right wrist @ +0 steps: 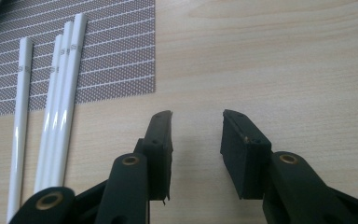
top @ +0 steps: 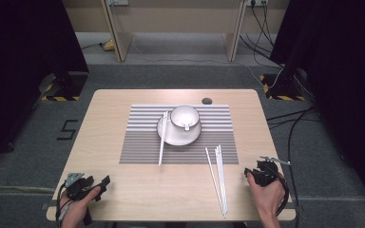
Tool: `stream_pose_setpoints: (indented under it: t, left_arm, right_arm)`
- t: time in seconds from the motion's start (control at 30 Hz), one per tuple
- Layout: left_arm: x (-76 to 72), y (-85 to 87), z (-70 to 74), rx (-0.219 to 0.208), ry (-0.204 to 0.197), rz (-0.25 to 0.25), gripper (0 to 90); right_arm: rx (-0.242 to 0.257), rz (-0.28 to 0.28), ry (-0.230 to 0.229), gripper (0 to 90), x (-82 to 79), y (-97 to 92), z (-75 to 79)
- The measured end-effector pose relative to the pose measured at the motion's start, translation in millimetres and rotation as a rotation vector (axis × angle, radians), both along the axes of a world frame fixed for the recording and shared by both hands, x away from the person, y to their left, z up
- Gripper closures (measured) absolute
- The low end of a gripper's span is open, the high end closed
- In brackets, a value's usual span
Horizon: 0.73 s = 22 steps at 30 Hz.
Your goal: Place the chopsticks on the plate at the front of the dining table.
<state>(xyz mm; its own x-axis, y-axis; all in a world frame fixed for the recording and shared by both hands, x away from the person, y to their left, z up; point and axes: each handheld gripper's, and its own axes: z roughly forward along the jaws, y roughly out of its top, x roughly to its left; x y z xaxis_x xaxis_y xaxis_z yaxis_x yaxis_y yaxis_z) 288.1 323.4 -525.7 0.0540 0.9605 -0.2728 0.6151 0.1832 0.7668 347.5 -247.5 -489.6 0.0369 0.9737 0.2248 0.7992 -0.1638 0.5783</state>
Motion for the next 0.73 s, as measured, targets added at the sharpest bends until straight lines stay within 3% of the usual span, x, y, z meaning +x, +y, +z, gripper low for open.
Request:
stream_pose_setpoints:
  t: [0.37,0.73]
  left_arm:
    - [0.3,-0.9,0.2,0.016,0.002,-0.007,26.2]
    - [0.7,-1.0,0.3,0.018,0.004,-0.010,26.3]
  right_arm:
    - [0.024,-0.031,-0.042,62.1,-3.2,-9.8,-3.7]
    - [0.042,-0.051,-0.043,60.7,-5.1,-16.2,-6.6]
